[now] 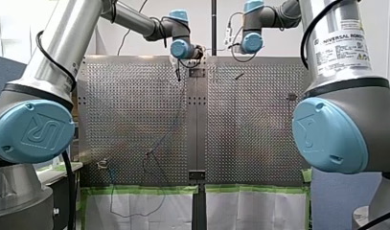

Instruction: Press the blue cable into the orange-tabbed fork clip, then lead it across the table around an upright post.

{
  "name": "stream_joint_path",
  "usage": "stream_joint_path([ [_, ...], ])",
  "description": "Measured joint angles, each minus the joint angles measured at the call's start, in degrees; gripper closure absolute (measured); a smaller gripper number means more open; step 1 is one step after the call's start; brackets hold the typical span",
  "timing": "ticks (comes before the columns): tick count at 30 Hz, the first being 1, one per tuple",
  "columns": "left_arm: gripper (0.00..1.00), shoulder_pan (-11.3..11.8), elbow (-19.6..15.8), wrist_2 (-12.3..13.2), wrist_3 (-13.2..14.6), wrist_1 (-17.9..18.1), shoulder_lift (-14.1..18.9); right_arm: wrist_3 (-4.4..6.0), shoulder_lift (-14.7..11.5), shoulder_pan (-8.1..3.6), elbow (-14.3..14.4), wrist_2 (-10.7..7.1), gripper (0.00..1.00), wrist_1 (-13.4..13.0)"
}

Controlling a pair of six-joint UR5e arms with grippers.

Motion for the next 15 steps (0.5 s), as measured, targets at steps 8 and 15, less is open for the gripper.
stream_joint_path([
  [8, 1.0, -1.2, 2.7, 0.1, -0.2, -2.0, -2.3, 0.28, 0.1, -1.58, 0.0, -0.05, 1.0, 0.1],
  [15, 1.0, -2.4, 6.0, -0.7, -0.5, -4.6, -5.3, 0.35, 0.5, -2.91, 0.0, 0.01, 1.0, 0.2],
])
